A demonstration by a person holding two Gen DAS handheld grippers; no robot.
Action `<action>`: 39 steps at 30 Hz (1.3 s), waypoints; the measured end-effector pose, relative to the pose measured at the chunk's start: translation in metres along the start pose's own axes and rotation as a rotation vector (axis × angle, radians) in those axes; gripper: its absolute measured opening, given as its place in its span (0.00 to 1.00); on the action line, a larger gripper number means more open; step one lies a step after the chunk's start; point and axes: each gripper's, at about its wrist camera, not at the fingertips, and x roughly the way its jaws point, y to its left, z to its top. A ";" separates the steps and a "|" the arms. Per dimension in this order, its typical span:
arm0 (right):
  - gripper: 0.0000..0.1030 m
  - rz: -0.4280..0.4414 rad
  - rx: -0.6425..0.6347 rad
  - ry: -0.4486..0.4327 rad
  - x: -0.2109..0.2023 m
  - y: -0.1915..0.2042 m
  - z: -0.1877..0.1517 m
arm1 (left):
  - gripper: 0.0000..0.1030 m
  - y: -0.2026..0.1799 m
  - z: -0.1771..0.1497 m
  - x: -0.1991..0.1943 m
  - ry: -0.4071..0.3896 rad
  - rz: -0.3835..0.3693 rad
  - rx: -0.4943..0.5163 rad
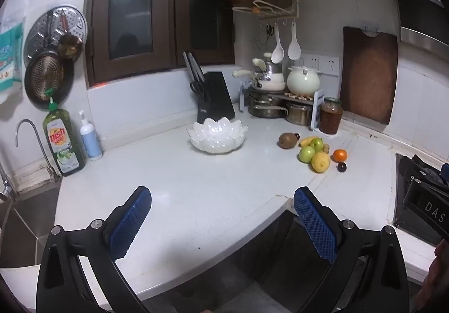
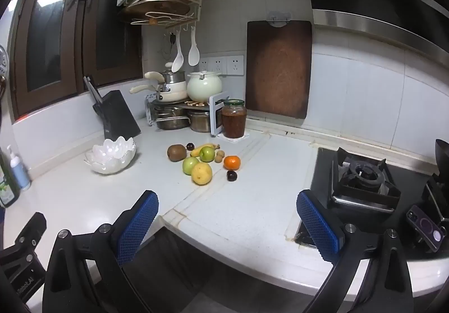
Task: Organize fruits
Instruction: 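Move both tools toward the fruit pile on the counter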
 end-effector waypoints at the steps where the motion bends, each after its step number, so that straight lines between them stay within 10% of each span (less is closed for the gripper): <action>1: 0.97 -0.004 -0.005 0.004 0.000 0.000 -0.001 | 1.00 0.000 0.001 0.001 -0.002 0.008 0.003; 5: 0.97 -0.003 -0.001 0.013 0.000 0.003 -0.004 | 1.00 0.005 -0.001 -0.020 -0.110 0.013 -0.018; 39: 0.97 -0.007 0.032 -0.029 -0.011 -0.014 -0.004 | 1.00 -0.005 -0.001 -0.028 -0.121 -0.001 -0.024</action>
